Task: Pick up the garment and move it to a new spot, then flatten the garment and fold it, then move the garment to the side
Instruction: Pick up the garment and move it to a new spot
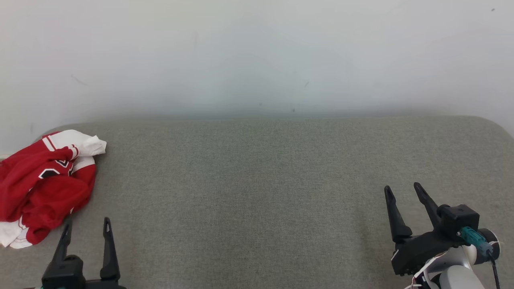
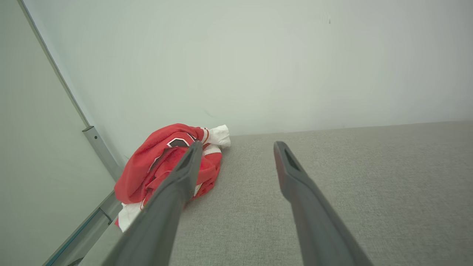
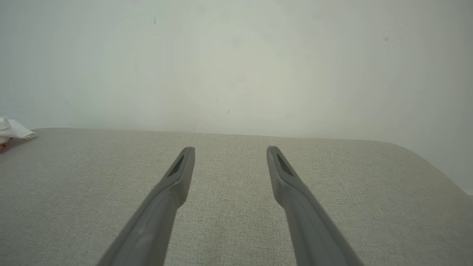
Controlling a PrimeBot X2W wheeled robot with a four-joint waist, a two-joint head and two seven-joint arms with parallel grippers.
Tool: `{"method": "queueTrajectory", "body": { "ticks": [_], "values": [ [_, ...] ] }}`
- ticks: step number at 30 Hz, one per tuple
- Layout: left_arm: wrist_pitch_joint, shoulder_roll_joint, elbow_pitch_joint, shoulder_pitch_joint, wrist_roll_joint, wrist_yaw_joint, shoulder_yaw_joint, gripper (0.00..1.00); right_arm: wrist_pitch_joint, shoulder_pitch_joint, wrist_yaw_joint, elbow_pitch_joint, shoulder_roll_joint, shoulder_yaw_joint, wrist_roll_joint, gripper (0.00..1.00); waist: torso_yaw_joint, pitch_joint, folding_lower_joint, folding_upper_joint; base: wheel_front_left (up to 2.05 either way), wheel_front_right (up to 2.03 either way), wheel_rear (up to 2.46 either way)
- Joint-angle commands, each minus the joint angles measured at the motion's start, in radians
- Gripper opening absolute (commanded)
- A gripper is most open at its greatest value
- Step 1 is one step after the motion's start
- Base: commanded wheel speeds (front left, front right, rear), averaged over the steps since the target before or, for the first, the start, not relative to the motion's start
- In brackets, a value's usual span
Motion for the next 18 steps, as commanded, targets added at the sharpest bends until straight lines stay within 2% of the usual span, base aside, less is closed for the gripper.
{"method": "queueTrajectory", "body": {
  "ticks": [1, 18],
  "values": [
    [-0.006, 0.011, -0.006, 0.004, -0.004, 0.006, 0.007, 1.0, -0.009, 0.003, 0.0, 0.003, -0.004, 0.003, 0.014, 1.0, 0.012, 0.0, 0.0, 0.0, 0.0, 0.0, 0.0],
    [-0.009, 0.028, -0.007, -0.009, -0.022, 0.024, 0.019, 1.0, -0.027, 0.008, 0.0, 0.028, -0.004, 0.025, 0.042, 1.0, 0.145, -0.005, 0.0, 0.0, 0.0, 0.0, 0.0]
  ]
}}
